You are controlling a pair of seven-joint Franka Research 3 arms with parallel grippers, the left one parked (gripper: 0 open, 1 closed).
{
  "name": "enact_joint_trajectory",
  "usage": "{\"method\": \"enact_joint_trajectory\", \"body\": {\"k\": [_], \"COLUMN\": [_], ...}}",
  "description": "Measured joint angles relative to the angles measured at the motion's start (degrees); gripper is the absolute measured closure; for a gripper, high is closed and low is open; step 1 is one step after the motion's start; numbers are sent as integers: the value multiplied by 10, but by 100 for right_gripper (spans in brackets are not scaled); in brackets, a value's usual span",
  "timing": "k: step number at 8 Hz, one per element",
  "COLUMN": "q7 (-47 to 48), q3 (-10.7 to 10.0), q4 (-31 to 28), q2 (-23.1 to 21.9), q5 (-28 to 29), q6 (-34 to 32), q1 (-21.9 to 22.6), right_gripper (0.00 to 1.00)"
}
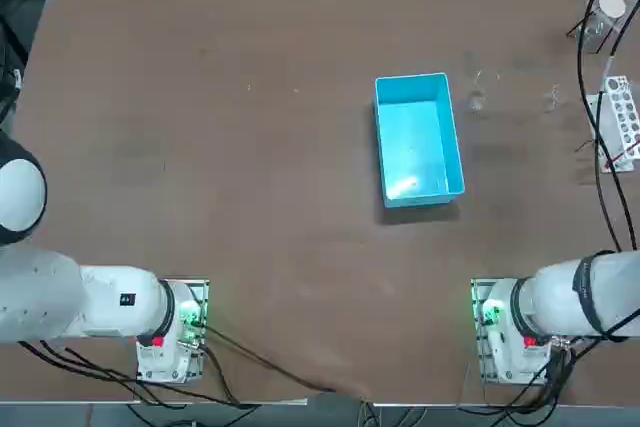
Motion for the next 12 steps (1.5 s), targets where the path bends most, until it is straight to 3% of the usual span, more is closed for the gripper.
{"method": "enact_joint_trajectory", "body": {"k": [12], "q7": [4], "q3": [6], "q4": [0], "q2": [3], "q5": [0], "q6": [-18], "q1": [1], "right_gripper": [0]}}
